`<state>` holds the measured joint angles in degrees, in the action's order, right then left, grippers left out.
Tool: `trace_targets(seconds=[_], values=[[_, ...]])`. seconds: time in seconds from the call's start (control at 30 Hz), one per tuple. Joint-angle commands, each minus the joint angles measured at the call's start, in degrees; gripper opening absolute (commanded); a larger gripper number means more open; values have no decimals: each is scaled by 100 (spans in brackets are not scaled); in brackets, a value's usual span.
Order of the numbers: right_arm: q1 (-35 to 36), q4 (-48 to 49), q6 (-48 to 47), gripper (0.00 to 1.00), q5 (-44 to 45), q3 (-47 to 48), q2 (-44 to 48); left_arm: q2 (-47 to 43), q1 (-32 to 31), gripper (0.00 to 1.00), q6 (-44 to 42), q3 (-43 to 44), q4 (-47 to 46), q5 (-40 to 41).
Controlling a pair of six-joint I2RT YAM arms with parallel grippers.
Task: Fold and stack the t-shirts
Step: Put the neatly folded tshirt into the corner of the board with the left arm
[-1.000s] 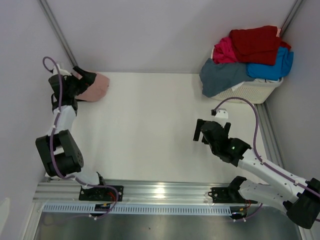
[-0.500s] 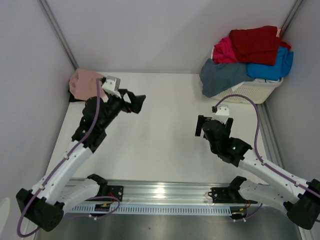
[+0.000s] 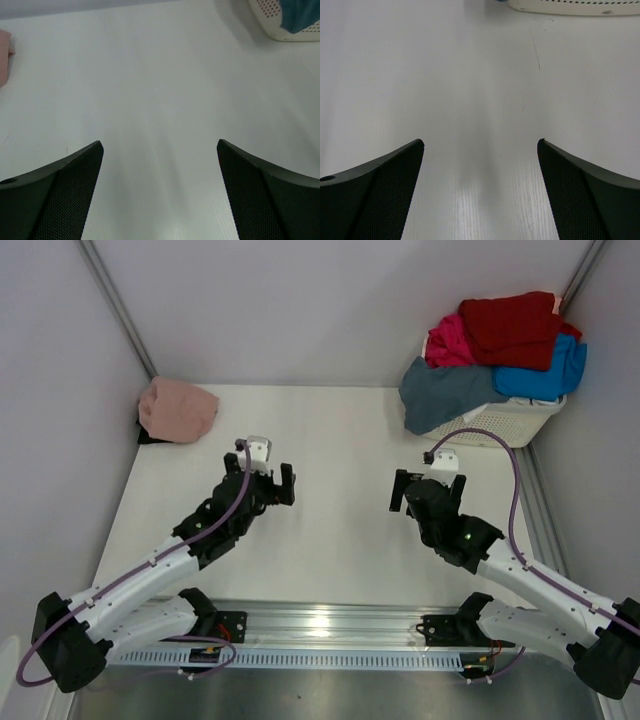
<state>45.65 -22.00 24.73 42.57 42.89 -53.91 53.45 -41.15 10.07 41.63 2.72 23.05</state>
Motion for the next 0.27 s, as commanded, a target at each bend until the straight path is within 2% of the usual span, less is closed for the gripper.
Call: trace_targets(seconds=[0.0,0.1,0.23], values=[[5,170,-21,99,77,211,100,-107,-218,99,601,-443,-35,1059],[5,134,-3,100,59,211,91,-159,-324,98,996,-585,44,1473],[5,64,49,100,33,219,91,-414,-342,98,1059,-787,-17,1519]])
